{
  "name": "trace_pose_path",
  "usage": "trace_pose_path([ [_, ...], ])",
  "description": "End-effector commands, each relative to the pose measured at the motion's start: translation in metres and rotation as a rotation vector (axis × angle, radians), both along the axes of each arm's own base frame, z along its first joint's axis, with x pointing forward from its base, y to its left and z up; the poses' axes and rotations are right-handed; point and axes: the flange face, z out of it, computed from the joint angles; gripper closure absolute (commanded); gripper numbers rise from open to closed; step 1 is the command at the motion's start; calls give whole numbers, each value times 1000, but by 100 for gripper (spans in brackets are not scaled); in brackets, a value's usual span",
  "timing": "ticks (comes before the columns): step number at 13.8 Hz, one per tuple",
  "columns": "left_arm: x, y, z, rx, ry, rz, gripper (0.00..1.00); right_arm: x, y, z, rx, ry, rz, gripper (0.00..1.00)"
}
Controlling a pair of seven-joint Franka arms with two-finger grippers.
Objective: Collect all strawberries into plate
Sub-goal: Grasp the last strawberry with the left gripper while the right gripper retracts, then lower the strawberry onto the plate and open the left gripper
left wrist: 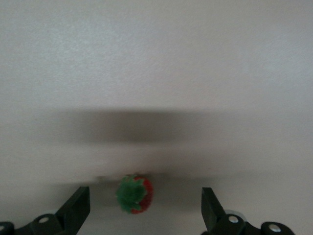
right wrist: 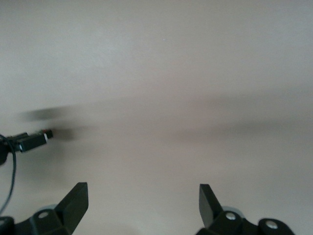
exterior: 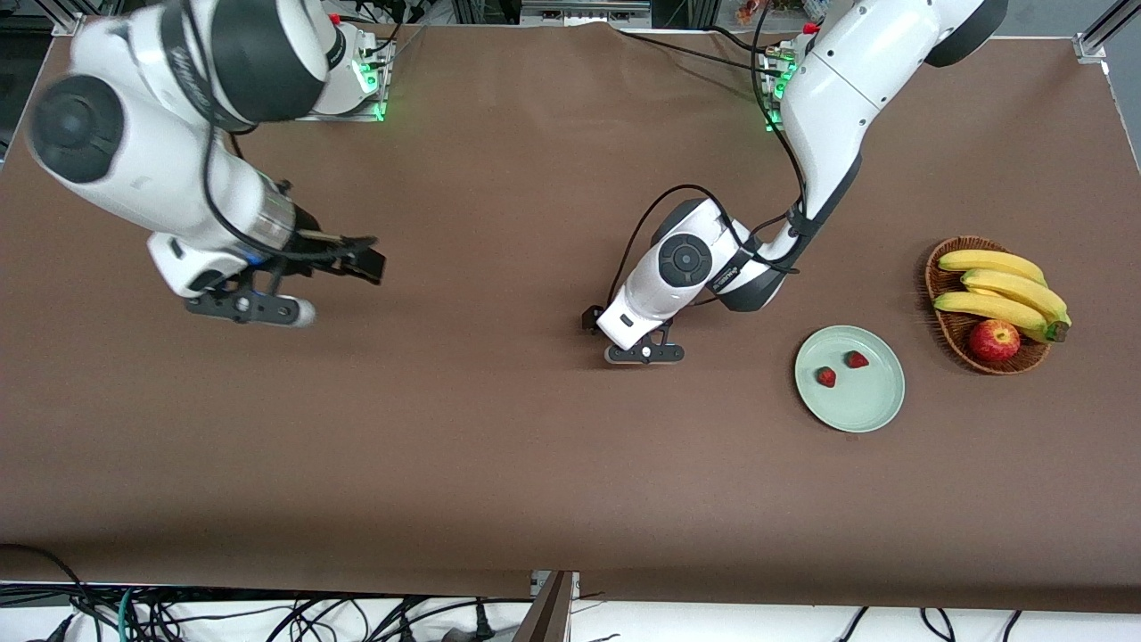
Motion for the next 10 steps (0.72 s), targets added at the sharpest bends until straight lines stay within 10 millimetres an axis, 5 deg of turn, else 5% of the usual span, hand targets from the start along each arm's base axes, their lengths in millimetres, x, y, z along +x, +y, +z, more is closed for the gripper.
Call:
trace_pose_path([
  [1, -7, 2, -6, 42, -22, -26, 5, -18, -30, 3, -8, 11, 54, 0],
  [4, -9, 1, -14, 45, -12, -28, 31, -37, -56, 6, -32, -13, 100, 0],
  [8, -9, 0, -11, 43, -16, -27, 90, -65, -86, 17, -66, -25, 109, 0],
  [10, -2, 7, -5, 44, -20, -16, 98, -77, -100, 20, -65, -29, 91, 0],
])
